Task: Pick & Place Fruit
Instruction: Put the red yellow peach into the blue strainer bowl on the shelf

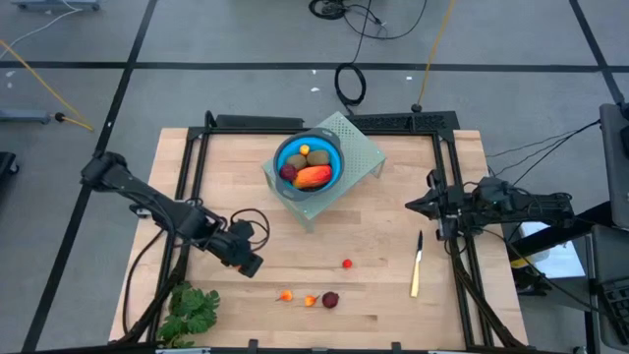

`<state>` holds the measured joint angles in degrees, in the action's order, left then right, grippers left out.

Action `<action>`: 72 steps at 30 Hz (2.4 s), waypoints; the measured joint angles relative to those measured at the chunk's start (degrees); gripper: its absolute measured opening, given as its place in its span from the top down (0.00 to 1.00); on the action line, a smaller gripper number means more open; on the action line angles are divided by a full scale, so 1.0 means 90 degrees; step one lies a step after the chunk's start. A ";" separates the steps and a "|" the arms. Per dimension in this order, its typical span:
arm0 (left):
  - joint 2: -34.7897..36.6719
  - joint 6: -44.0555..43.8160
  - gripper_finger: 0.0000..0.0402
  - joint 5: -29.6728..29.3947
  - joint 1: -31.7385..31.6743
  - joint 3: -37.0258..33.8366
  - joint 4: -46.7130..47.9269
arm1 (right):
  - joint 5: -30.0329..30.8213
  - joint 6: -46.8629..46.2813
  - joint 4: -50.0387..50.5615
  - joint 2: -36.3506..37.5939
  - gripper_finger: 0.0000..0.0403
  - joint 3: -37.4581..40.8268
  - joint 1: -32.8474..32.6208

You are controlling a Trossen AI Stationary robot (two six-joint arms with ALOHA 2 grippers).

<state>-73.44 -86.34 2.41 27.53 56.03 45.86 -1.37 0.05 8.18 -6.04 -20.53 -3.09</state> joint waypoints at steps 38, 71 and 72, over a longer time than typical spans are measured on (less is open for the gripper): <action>-0.0052 -0.2563 0.34 -0.0109 0.0041 -0.0739 0.0720 | -0.0022 0.0265 0.0051 0.0005 1.00 0.0000 0.0000; -0.0054 -0.2864 0.34 -0.0291 0.0328 -0.2220 -0.0755 | 0.0168 0.0252 0.0025 0.0005 1.00 -0.0005 0.0000; -0.0054 -0.2910 0.34 -0.0301 0.0346 -0.2237 -0.0754 | 0.0168 0.0253 0.0027 0.0004 1.00 -0.0005 0.0000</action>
<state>-73.93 -112.53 -0.30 30.65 35.90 39.07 0.14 2.33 8.42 -6.00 -20.58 -3.09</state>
